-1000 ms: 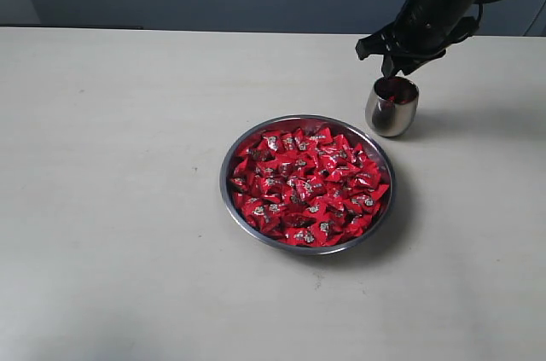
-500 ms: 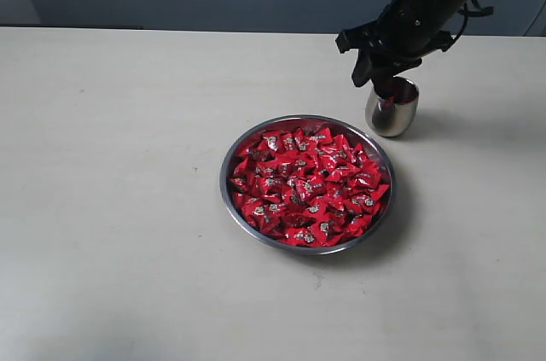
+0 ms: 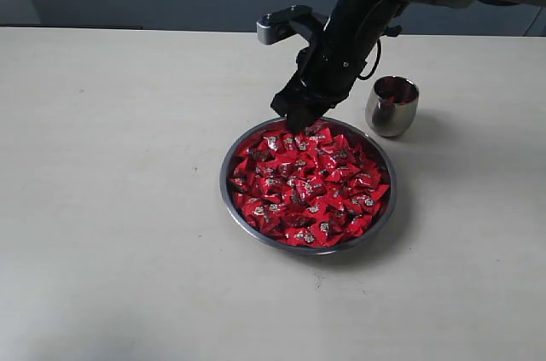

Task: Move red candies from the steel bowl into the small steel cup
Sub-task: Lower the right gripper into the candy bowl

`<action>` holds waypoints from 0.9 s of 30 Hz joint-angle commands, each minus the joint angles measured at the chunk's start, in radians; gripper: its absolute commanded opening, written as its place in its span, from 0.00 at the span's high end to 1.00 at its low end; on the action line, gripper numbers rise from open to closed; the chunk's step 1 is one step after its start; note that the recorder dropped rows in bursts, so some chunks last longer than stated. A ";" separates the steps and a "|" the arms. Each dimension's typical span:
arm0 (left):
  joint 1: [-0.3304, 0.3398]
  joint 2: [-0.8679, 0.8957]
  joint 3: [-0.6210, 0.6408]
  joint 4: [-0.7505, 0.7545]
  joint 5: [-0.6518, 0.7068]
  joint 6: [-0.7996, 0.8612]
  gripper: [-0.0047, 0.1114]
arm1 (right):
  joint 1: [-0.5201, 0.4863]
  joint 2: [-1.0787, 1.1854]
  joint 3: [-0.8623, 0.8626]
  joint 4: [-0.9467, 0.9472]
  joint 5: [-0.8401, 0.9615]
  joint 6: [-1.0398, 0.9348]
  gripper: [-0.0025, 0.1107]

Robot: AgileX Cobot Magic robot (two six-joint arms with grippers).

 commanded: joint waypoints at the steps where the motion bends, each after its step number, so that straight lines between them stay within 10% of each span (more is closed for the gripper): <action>1: -0.010 -0.004 0.004 0.006 -0.002 -0.003 0.96 | 0.001 0.026 -0.001 -0.014 -0.004 -0.011 0.69; 27: -0.010 -0.004 0.004 0.006 -0.002 -0.003 0.96 | 0.002 0.088 -0.001 0.092 -0.004 -0.083 0.69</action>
